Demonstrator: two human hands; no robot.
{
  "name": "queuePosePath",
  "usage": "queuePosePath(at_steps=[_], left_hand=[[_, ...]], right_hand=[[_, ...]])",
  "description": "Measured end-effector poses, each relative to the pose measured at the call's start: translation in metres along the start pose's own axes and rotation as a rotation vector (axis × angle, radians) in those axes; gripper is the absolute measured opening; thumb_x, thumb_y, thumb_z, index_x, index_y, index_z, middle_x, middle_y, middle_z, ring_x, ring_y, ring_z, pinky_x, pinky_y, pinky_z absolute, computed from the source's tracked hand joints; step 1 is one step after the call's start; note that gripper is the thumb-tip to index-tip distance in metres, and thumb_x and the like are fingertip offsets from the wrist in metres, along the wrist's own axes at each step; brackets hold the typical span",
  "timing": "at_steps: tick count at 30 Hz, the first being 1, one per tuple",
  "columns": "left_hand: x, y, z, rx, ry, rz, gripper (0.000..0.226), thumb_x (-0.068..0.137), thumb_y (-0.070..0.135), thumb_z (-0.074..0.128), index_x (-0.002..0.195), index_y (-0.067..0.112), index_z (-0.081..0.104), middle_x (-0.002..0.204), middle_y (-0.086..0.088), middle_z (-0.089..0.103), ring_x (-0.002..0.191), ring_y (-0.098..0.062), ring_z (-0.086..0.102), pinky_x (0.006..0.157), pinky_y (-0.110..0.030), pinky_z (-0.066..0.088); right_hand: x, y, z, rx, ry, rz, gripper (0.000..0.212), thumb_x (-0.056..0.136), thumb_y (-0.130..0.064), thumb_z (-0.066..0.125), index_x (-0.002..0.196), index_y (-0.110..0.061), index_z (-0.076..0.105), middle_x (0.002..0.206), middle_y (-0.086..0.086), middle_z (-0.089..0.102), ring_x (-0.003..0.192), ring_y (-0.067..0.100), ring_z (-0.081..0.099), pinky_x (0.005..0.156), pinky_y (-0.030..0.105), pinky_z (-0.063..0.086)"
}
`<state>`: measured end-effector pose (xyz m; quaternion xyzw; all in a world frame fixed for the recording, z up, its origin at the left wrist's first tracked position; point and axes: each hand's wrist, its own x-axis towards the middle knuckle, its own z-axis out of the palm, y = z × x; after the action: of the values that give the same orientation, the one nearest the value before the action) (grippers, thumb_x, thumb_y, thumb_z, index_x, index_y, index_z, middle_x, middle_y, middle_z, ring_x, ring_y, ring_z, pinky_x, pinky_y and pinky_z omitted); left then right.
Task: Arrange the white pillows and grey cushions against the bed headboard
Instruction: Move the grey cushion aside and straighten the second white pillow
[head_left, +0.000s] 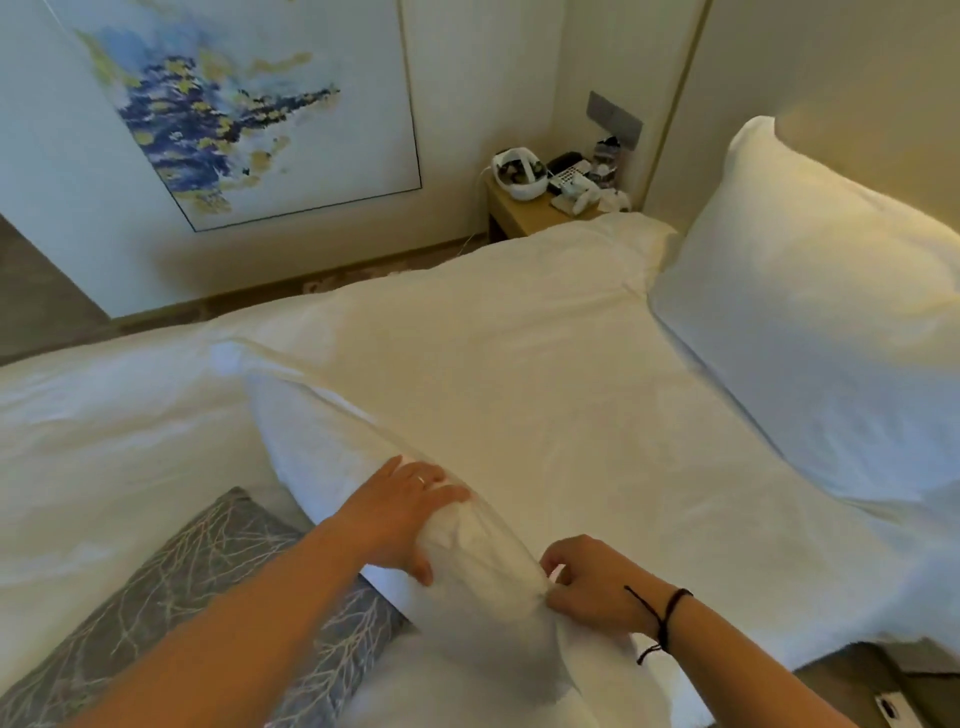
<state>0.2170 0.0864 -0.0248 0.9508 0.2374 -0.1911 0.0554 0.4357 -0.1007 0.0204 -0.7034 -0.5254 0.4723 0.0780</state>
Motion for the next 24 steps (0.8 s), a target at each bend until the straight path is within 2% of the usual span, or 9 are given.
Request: queuePosePath(at_steps=[3,5,8,11,13,15,18,21,24], left_hand=[[0.006,0.005,-0.006,0.048,-0.034,-0.039,0.113,0.051,0.08,0.069,0.146,0.046,0.016,0.149,0.002,0.037,0.135,-0.021,0.035,0.112,-0.042,0.024],[0.009,0.011,-0.008,0.061,-0.047,-0.064,0.115,0.051,0.079,0.07,0.147,0.044,0.016,0.147,0.002,0.039,0.133,-0.022,0.037,0.111,-0.041,0.025],[0.013,0.018,-0.008,0.068,-0.066,-0.091,0.117,0.052,0.08,0.068,0.148,0.044,0.013,0.151,0.0,0.036,0.138,-0.023,0.031,0.115,-0.044,0.02],[0.017,0.017,-0.009,0.052,-0.111,-0.107,0.12,0.052,0.079,0.069,0.149,0.045,0.008,0.156,-0.001,0.029,0.143,-0.024,0.023,0.119,-0.049,0.009],[0.02,0.012,-0.012,0.059,-0.126,-0.086,0.12,0.051,0.078,0.071,0.149,0.045,0.01,0.155,-0.001,0.03,0.142,-0.023,0.024,0.118,-0.05,0.006],[0.022,0.002,-0.014,0.07,-0.135,-0.055,0.119,0.051,0.077,0.072,0.149,0.045,0.013,0.152,0.001,0.032,0.141,-0.021,0.025,0.117,-0.053,0.004],[0.023,-0.023,-0.013,0.096,-0.127,-0.011,0.117,0.05,0.072,0.075,0.147,0.045,0.015,0.147,0.002,0.034,0.139,-0.021,0.027,0.116,-0.054,0.005],[0.023,-0.06,-0.006,0.131,-0.101,-0.006,0.116,0.048,0.068,0.077,0.143,0.047,0.016,0.15,0.0,0.029,0.141,-0.023,0.019,0.115,-0.051,0.008],[0.023,-0.093,0.004,0.126,-0.103,-0.007,0.115,0.048,0.065,0.078,0.142,0.047,0.015,0.16,-0.003,0.01,0.148,-0.028,-0.001,0.119,-0.049,0.002]], right_hand=[[0.005,0.006,-0.02,0.02,0.001,0.048,0.039,0.09,-0.041,0.057,0.125,-0.029,0.044,0.103,-0.001,0.068,0.09,0.018,0.064,0.082,0.033,0.052],[0.004,0.003,-0.032,-0.213,0.122,0.009,0.05,0.093,-0.051,0.052,0.135,-0.032,0.034,0.116,0.0,0.063,0.096,0.02,0.062,0.083,0.033,0.05],[0.002,-0.022,-0.028,-0.345,0.322,-0.214,0.053,0.092,-0.056,0.048,0.138,-0.033,0.036,0.13,-0.004,0.053,0.104,0.021,0.06,0.083,0.033,0.048],[0.009,-0.049,0.003,-0.405,0.255,-0.373,0.062,0.089,-0.055,0.049,0.142,-0.028,0.031,0.135,0.001,0.051,0.109,0.027,0.057,0.084,0.04,0.046],[0.021,-0.047,0.019,-0.473,0.185,-0.236,0.073,0.09,-0.052,0.052,0.148,-0.023,0.02,0.137,0.006,0.047,0.111,0.032,0.055,0.085,0.043,0.045],[0.03,-0.035,0.022,-0.493,0.126,0.02,0.077,0.09,-0.052,0.05,0.15,-0.018,0.015,0.133,0.009,0.048,0.111,0.032,0.054,0.084,0.042,0.043],[0.031,-0.02,0.036,-0.53,0.13,0.223,0.089,0.083,-0.066,0.047,0.149,-0.014,0.017,0.134,0.012,0.048,0.117,0.033,0.051,0.094,0.048,0.039],[0.035,-0.023,0.057,-0.702,0.252,0.107,0.099,0.082,-0.065,0.05,0.152,-0.008,0.008,0.157,0.018,0.015,0.143,0.036,0.017,0.114,0.058,0.014],[0.049,-0.04,0.073,-0.746,0.335,-0.007,0.099,0.084,-0.057,0.057,0.151,-0.005,0.006,0.153,0.019,0.024,0.139,0.034,0.024,0.113,0.054,0.018]])
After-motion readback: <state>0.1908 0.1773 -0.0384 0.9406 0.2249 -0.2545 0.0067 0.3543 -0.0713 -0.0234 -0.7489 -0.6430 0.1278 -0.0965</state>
